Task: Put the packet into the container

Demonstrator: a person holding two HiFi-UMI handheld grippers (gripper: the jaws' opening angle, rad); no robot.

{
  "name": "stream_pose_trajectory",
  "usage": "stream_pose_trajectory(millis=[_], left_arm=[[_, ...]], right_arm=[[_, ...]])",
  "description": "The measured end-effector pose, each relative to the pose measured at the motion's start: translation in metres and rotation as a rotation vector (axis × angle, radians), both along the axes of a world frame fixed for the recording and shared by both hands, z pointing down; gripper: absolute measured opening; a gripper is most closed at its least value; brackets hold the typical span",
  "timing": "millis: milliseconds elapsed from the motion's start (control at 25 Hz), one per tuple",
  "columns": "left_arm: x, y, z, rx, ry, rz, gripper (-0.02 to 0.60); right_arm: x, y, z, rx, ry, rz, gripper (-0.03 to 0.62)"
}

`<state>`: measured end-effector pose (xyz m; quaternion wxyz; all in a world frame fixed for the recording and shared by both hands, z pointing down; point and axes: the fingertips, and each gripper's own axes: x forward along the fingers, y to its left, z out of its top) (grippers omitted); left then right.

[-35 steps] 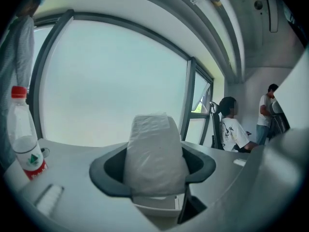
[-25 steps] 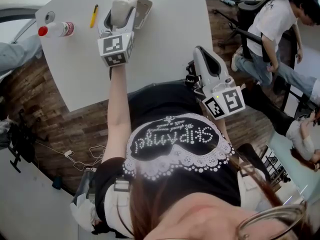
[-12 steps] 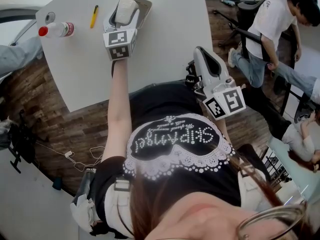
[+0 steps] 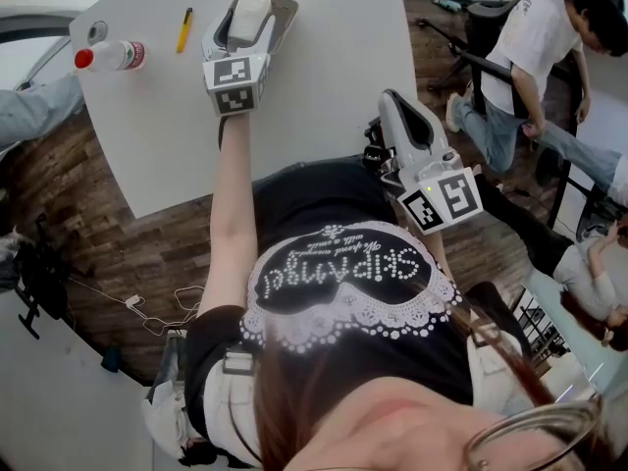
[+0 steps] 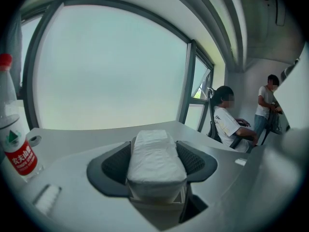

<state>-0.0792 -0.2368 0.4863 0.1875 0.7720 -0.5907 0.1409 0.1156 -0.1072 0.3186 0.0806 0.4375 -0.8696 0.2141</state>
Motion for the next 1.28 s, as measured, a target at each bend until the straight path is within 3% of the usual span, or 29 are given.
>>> stream_pose_trajectory(millis=[640, 1080, 1280], left_arm=[[-0.004, 0.006, -0.039, 0.078, -0.011, -0.010, 0.302], [-0.016, 0.017, -0.073, 0.158, -0.042, -0.049, 0.017], [-0.016, 0.021, -0.085, 0.187, -0.021, -0.043, 0.003]], right_arm=[[0.000, 0.006, -0.004, 0.018, -0.018, -0.008, -0.005], [0.000, 0.013, -0.010, 0.044, -0.025, -0.012, -0.005], [0.001, 0.013, -0.012, 0.058, -0.022, -0.008, -0.005]])
